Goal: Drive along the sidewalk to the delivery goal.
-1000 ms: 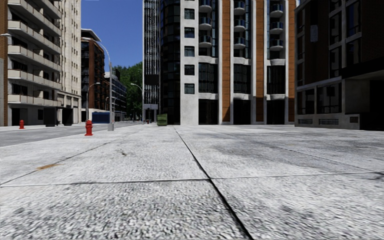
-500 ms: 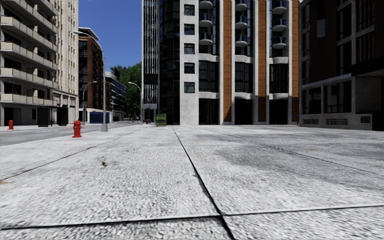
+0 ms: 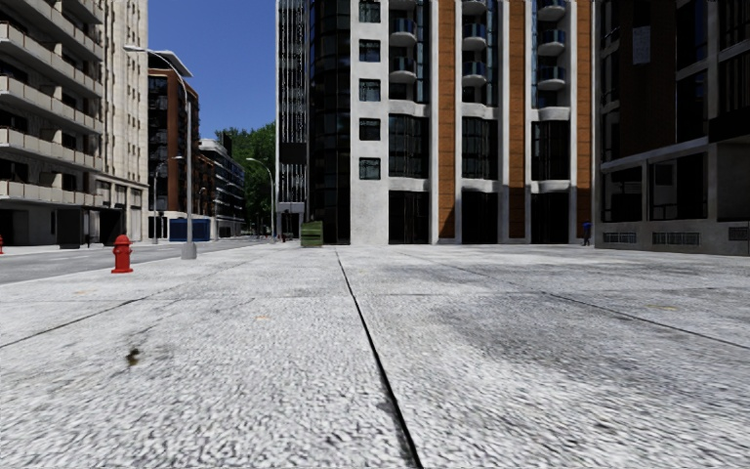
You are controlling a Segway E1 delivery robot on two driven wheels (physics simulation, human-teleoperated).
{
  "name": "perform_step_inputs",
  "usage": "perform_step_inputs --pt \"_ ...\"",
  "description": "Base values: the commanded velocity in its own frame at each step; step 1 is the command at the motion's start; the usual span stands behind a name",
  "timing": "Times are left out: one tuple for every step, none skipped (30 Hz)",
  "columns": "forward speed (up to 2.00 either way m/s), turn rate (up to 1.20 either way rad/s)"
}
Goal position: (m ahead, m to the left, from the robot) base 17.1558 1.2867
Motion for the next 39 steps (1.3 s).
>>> perform_step_inputs --pt "2.0 0.0" --pt "2.0 0.0" --pt "2.0 0.0" --pt "2.0 0.0" --pt "2.0 0.0" --pt "2.0 0.0" --pt "2.0 0.0" --pt "2.0 0.0" --pt "2.0 0.0" --pt "2.0 0.0" --pt "2.0 0.0" --pt "2.0 0.0" --pt "2.0 0.0" --pt "2.0 0.0" --pt "2.0 0.0" --pt "2.0 0.0" --pt "2.0 0.0" --pt "2.0 0.0" --pt "2.0 0.0" --pt "2.0 0.0" --pt "2.0 0.0" --pt "2.0 0.0" --pt "2.0 0.0" --pt "2.0 0.0" --pt "2.0 0.0" --pt "2.0 0.0" --pt "2.0 0.0" --pt "2.0 0.0" --pt "2.0 0.0" --pt "2.0 0.0" --pt "2.0 0.0" --pt "2.0 0.0" --pt "2.0 0.0" --pt "2.0 0.0" --pt "2.0 0.0" --pt "2.0 0.0" --pt "2.0 0.0" --pt "2.0 0.0" --pt "2.0 0.0"
